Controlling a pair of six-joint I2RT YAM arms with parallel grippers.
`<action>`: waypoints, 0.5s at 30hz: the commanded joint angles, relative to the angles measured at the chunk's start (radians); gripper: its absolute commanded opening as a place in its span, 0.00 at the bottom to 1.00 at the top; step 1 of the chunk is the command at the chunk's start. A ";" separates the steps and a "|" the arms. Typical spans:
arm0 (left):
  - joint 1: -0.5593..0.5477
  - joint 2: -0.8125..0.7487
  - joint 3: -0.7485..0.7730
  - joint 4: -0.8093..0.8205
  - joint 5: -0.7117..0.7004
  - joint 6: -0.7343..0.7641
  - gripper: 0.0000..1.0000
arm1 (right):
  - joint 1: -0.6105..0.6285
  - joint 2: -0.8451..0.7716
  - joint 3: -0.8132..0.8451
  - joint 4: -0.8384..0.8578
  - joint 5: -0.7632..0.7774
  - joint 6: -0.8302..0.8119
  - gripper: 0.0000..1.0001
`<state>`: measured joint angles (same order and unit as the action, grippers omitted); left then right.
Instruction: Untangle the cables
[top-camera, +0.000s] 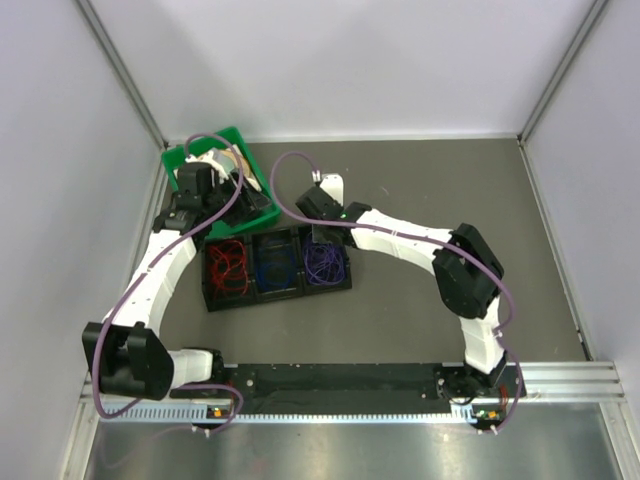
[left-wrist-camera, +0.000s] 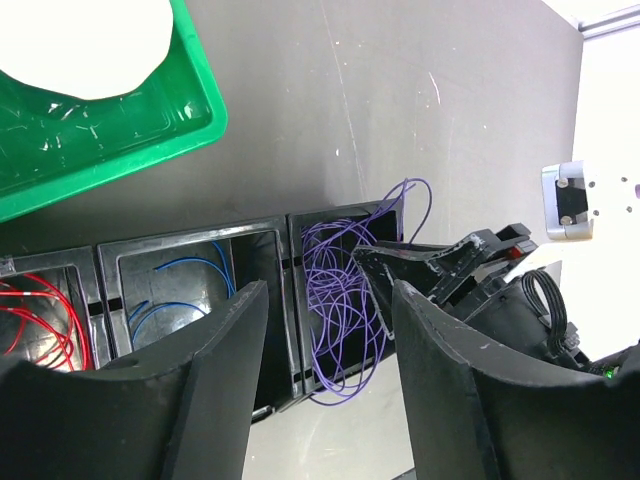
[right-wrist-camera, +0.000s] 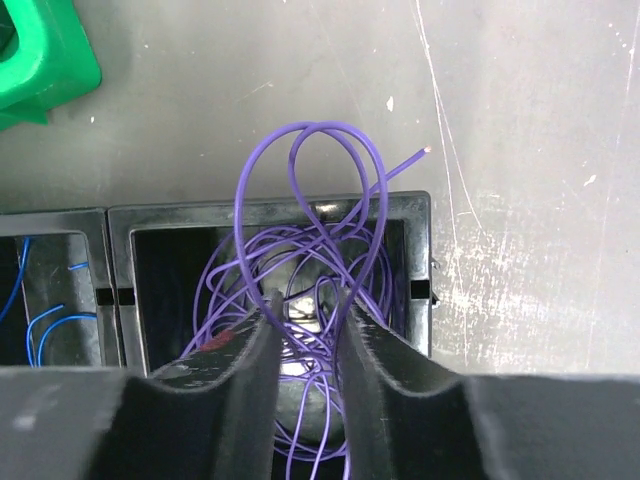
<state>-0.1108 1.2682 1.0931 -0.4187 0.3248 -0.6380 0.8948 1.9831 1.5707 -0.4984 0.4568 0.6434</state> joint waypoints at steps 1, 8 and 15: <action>0.005 0.008 0.011 0.041 0.019 0.009 0.58 | 0.004 -0.035 0.014 -0.012 -0.021 -0.016 0.36; 0.005 0.017 0.014 0.052 0.022 0.009 0.61 | 0.004 -0.076 0.015 -0.040 -0.024 -0.019 0.60; 0.005 0.028 0.013 0.055 0.025 0.009 0.61 | 0.004 -0.115 0.020 -0.049 -0.041 -0.022 0.81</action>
<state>-0.1108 1.2881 1.0931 -0.4107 0.3355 -0.6369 0.8948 1.9537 1.5707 -0.5373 0.4202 0.6273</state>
